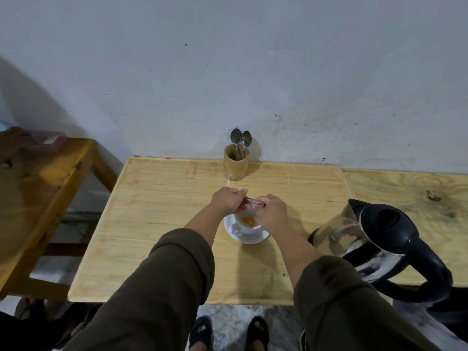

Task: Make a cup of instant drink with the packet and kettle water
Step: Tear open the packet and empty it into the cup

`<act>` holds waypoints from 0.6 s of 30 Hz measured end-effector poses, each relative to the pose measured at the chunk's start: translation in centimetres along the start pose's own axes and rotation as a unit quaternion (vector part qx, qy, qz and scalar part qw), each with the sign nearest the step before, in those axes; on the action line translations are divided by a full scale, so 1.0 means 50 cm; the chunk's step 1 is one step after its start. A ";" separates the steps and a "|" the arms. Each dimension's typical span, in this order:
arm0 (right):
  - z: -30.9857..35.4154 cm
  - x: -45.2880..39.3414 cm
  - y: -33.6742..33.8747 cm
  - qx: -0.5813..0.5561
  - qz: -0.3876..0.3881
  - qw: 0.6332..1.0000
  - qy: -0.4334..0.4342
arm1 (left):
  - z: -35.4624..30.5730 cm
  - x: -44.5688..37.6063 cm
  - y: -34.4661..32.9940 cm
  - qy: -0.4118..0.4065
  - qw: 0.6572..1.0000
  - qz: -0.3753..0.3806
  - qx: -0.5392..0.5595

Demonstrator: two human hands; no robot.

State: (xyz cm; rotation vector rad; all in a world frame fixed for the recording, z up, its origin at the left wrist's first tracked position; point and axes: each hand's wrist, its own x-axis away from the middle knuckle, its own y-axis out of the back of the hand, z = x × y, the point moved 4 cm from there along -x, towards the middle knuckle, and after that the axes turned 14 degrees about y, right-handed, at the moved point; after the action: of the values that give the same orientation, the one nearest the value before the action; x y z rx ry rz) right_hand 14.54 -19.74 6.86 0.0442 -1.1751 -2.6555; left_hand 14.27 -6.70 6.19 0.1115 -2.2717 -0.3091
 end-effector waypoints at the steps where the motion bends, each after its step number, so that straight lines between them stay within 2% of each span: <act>1: 0.000 0.001 0.000 0.003 0.001 1.000 0.000 | 0.001 0.002 0.001 0.001 1.000 0.001 0.001; 8: 0.004 0.014 -0.002 0.026 -0.015 0.999 0.015 | 0.003 0.020 0.006 0.020 1.000 0.004 0.005; 13: -0.001 0.029 0.003 -0.013 -0.022 1.000 -0.012 | 0.010 0.030 0.018 0.030 1.000 -0.007 -0.001; 18: 0.015 0.058 0.022 -0.029 -0.063 0.998 -0.003 | 0.033 0.032 0.025 0.033 0.997 0.011 0.067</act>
State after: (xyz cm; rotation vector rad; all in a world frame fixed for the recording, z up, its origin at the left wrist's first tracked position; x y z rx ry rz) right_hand 11.86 -20.56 8.37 0.1018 -1.1309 -2.7992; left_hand 11.99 -5.46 6.66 0.1622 -2.2252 -0.1396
